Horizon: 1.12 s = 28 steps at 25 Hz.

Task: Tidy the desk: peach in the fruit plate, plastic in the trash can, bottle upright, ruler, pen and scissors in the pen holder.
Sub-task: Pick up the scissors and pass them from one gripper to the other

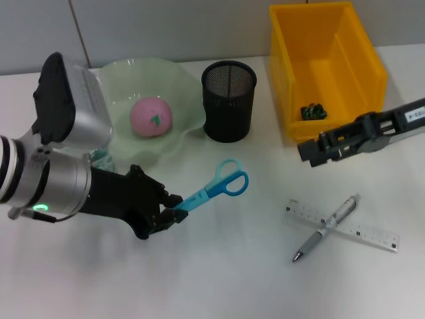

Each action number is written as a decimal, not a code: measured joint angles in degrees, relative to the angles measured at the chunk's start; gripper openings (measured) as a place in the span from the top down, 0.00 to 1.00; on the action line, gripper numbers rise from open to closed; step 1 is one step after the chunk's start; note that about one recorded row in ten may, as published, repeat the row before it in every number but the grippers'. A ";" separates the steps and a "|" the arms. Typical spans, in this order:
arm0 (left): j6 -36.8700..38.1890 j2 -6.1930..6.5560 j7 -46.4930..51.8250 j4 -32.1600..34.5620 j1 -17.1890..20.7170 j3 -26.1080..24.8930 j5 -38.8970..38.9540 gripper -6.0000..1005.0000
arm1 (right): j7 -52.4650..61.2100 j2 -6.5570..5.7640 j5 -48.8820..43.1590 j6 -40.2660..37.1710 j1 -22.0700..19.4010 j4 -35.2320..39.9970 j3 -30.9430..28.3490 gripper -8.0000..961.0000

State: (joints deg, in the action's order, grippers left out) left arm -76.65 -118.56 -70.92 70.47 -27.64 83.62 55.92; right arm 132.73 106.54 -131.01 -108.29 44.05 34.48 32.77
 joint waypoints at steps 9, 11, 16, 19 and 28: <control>1.45 -0.05 -5.48 -2.57 2.95 -0.22 5.89 0.80 | 1.30 0.50 -0.68 6.61 1.12 -6.42 3.87 0.23; 1.81 -0.03 -6.55 -3.02 3.16 -0.22 5.90 0.80 | 2.09 1.19 -0.57 7.02 1.76 -6.52 3.89 0.23; 2.59 0.05 -8.73 -4.68 3.20 -0.22 6.07 0.80 | 3.52 2.02 -0.42 8.48 2.62 -6.82 3.87 0.23; 2.67 0.07 -9.26 -5.26 2.98 -0.22 6.15 0.80 | 3.79 2.15 -0.57 9.63 3.02 -7.57 3.89 0.23; 2.44 -0.03 -11.18 -6.26 2.61 0.05 9.53 0.80 | 4.68 3.71 -0.72 12.21 3.95 -9.17 4.73 0.26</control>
State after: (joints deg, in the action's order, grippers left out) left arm -74.21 -118.59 -82.10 64.22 -25.03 83.67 65.44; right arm 137.40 110.24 -131.73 -96.08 48.01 25.31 37.50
